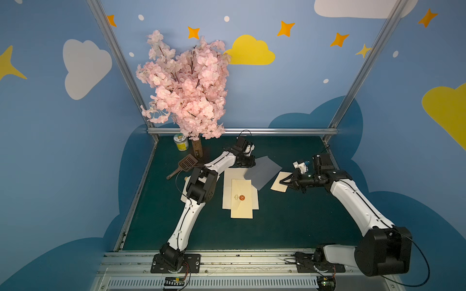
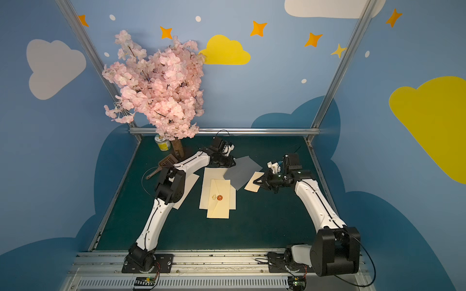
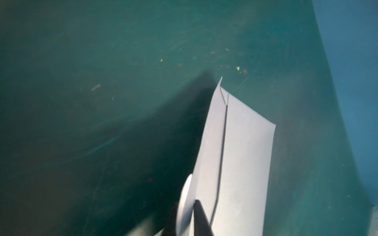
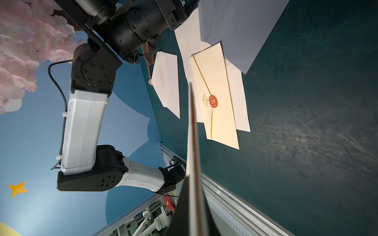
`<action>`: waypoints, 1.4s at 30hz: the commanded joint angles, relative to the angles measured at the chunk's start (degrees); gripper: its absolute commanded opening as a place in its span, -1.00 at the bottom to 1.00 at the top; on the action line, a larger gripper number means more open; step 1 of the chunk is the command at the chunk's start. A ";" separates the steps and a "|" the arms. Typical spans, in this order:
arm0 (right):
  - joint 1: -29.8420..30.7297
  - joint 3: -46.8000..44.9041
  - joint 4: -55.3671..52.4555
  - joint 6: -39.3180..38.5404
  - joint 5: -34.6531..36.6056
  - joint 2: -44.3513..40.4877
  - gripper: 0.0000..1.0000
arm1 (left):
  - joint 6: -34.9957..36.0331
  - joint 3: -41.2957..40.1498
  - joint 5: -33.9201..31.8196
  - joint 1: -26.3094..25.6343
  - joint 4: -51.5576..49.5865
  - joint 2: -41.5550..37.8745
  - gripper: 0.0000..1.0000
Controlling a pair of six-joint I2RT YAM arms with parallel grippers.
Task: Fold the letter paper in half and place it into the envelope
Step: Pick up the envelope from the center of the board.
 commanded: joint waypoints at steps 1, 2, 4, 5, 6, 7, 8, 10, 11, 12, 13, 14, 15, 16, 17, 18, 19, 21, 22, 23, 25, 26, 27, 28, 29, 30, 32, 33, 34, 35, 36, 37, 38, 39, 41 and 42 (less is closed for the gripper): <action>-0.36 1.05 -1.85 -0.83 0.83 -0.95 -1.00 | 0.01 0.44 2.16 0.24 -1.44 -0.13 -0.95; -0.34 1.59 -2.31 -1.28 1.32 -0.79 -1.00 | -0.16 0.26 2.37 0.30 -1.44 -0.77 -0.95; -0.32 2.83 -3.26 -2.26 2.36 -0.25 -1.00 | -0.62 -0.35 2.62 0.13 -1.35 -2.74 -0.95; -0.33 3.42 -3.64 -2.82 2.92 0.14 -1.00 | -0.78 -0.74 2.92 -0.03 -1.29 -3.72 -0.95; -0.37 4.05 -4.01 -3.23 3.63 0.50 -1.00 | -0.71 -1.34 2.85 -0.26 -1.26 -4.99 -0.95; -0.33 4.43 -4.23 -3.58 4.09 0.96 -1.00 | -0.54 -1.92 2.63 -0.52 -1.38 -6.22 -0.95; -0.22 5.02 -4.70 -3.96 4.74 1.46 -1.00 | -0.60 -2.82 2.24 -0.95 -1.59 -7.71 -0.95; 0.01 6.14 -5.44 -4.90 5.98 2.79 -1.00 | -0.83 -4.36 1.34 -1.78 -2.47 -10.50 -0.95; 0.19 6.75 -6.02 -5.33 6.77 3.56 -1.00 | -0.87 -4.89 0.82 -2.33 -3.13 -11.59 -0.95; 0.44 7.54 -6.86 -5.91 7.43 4.54 -1.00 | -0.86 -5.68 -0.12 -2.95 -4.06 -12.97 -0.95; 0.68 8.25 -7.43 -6.30 7.92 5.53 -1.00 | -1.31 -6.90 -1.15 -3.44 -4.77 -14.42 -0.95; 0.94 8.76 -7.90 -6.66 8.38 6.30 -1.00 | -2.04 -8.34 -2.01 -3.85 -5.01 -15.80 -0.95; 1.21 9.52 -8.57 -6.90 9.06 7.11 -1.00 | -3.18 -10.30 -2.95 -4.15 -5.04 -17.48 -0.95; 1.50 10.32 -9.37 -7.06 9.84 7.84 -1.00 | -4.48 -12.30 -3.91 -4.55 -5.04 -19.05 -0.95; 1.76 11.12 -10.07 -7.08 10.59 8.43 -1.00 | -5.34 -13.90 -4.63 -4.89 -5.06 -20.45 -0.95; 2.11 12.02 -10.82 -7.08 11.54 9.04 -1.00 | -5.83 -15.58 -5.24 -5.41 -4.89 -21.85 -0.95; 2.52 12.88 -11.75 -7.00 12.27 9.79 -1.00 | -6.34 -17.10 -5.62 -6.16 -4.83 -23.28 -0.95; 3.13 14.20 -13.00 -6.69 13.09 11.24 -1.00 | -7.33 -20.39 -5.67 -7.23 -3.51 -25.87 -0.95; 3.48 14.70 -13.63 -6.43 13.38 11.78 -1.00 | -7.91 -21.97 -5.61 -7.74 -2.30 -26.97 -0.95; 3.87 15.11 -14.19 -6.09 13.71 12.51 -1.00 | -8.73 -23.93 -7.50 -8.32 -0.97 -28.33 -0.95; 4.77 15.47 -14.83 -5.19 14.00 13.42 -1.00 | -10.08 -26.82 -7.53 -9.15 1.55 -30.33 -0.95; 5.29 15.72 -15.14 -4.77 14.02 13.95 -1.00 | -10.55 -27.74 -7.54 -9.43 2.22 -30.85 -0.95; 5.82 15.84 -15.39 -4.46 13.95 14.37 -1.00 | -10.80 -28.22 -7.21 -9.70 2.55 -31.10 -0.95; 6.41 16.07 -15.86 -4.15 14.15 14.84 -1.00 | -10.80 -28.36 -7.10 -9.88 2.45 -31.13 -0.95; 7.02 16.50 -16.47 -3.96 14.38 15.32 -1.00 | -10.67 -28.37 -6.82 -10.11 2.38 -31.24 -0.95; 7.54 16.70 -16.86 -3.81 14.57 16.02 -1.00 | -10.54 -28.57 -6.46 -10.31 2.32 -31.15 -0.95; 8.33 17.46 -17.73 -3.50 15.02 17.14 -1.00 | -10.34 -29.10 -6.40 -10.66 2.35 -31.61 -0.95; 8.63 17.65 -17.82 -3.39 14.94 17.70 -1.00 | -10.32 -29.48 -6.44 -10.85 2.58 -31.88 -0.95; 8.81 18.00 -17.91 -3.21 14.94 18.30 -1.00 | -10.41 -29.86 -6.39 -10.99 2.85 -32.20 -0.95; 8.98 18.44 -18.00 -3.15 14.76 18.97 -1.00 | -10.43 -30.34 -6.39 -11.19 3.16 -32.29 -0.95; 9.13 18.94 -18.13 -3.12 14.54 19.84 -1.00 | -10.32 -30.53 -6.39 -11.38 3.23 -32.47 -0.95; 9.26 19.61 -18.56 -3.12 14.44 20.48 -1.00 | -10.22 -30.67 -6.39 -11.54 3.23 -32.58 -0.95; 9.35 20.33 -18.75 -3.21 14.07 21.51 -1.00 | -9.99 -30.93 -6.39 -11.73 3.33 -32.77 -0.95; 9.43 21.07 -18.73 -3.21 13.50 22.42 -1.00 | -9.68 -31.16 -6.39 -12.03 3.59 -32.91 -0.95; 9.52 22.45 -18.89 -3.37 12.71 23.92 -1.00 | -8.97 -31.45 -6.42 -12.43 3.83 -33.07 -0.94; 9.70 23.09 -18.88 -3.39 12.12 24.71 -1.00 | -8.75 -31.54 -6.41 -12.61 3.97 -33.17 -0.95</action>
